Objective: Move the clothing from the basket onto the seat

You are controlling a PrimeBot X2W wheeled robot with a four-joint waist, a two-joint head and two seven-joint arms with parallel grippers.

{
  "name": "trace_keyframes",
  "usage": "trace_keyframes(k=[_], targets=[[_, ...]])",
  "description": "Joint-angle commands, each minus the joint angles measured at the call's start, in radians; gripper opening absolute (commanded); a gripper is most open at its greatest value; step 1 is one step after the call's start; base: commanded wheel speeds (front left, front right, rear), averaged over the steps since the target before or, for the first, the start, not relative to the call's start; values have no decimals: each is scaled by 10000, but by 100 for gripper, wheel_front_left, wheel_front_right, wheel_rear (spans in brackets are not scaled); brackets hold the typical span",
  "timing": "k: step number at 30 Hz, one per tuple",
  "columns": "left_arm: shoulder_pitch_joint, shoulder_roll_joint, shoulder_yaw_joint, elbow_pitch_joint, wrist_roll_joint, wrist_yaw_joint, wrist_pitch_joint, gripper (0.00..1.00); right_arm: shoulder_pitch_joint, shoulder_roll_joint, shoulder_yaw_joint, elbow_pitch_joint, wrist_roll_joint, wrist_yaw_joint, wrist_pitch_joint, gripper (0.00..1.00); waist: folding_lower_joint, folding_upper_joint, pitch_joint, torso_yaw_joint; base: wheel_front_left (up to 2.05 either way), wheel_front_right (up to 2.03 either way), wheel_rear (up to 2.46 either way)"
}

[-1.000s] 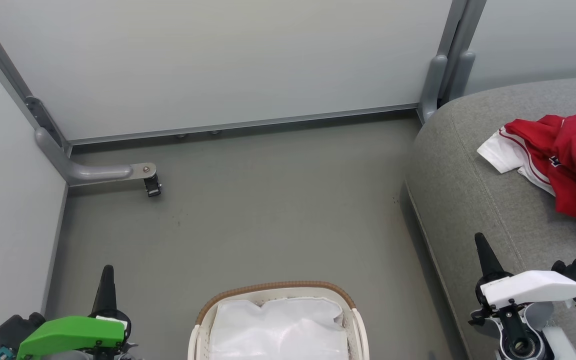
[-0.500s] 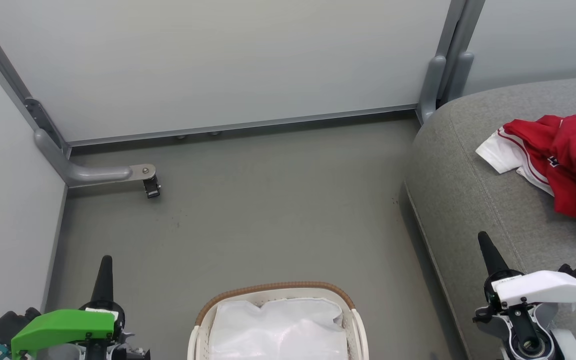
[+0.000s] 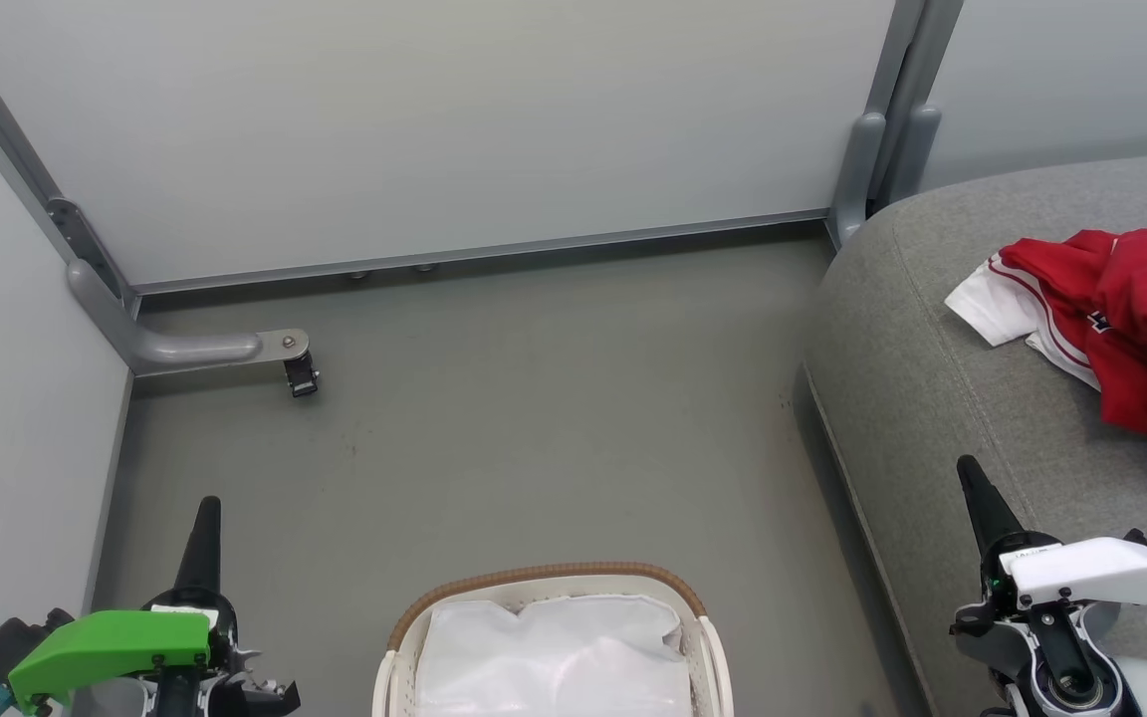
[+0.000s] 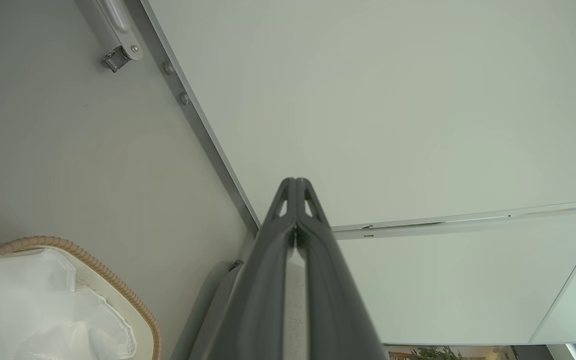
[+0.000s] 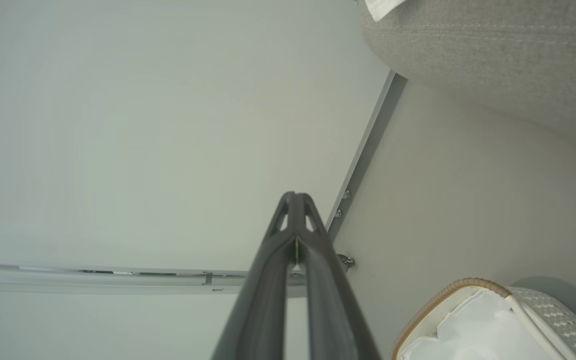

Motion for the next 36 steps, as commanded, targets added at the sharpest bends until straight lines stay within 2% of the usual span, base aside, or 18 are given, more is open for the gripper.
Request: trace_keyframes(k=[1,25,36], targets=[[-240,9,46,-120,-236,4,59,0,101,-59,-53,-120,236,-4,69,0,0,0,-3,-2,0,0,0],[-381,-48,230,-419,-1941,6,574,0,260,-76,-304,-496,2107,-5,578,0,0,0,-54,-53,0,0,0],[-364,-53,249,-446,-2196,7,661,0,289,-78,-339,-553,2383,-5,666,0,0,0,-64,-63,0,0,0]])
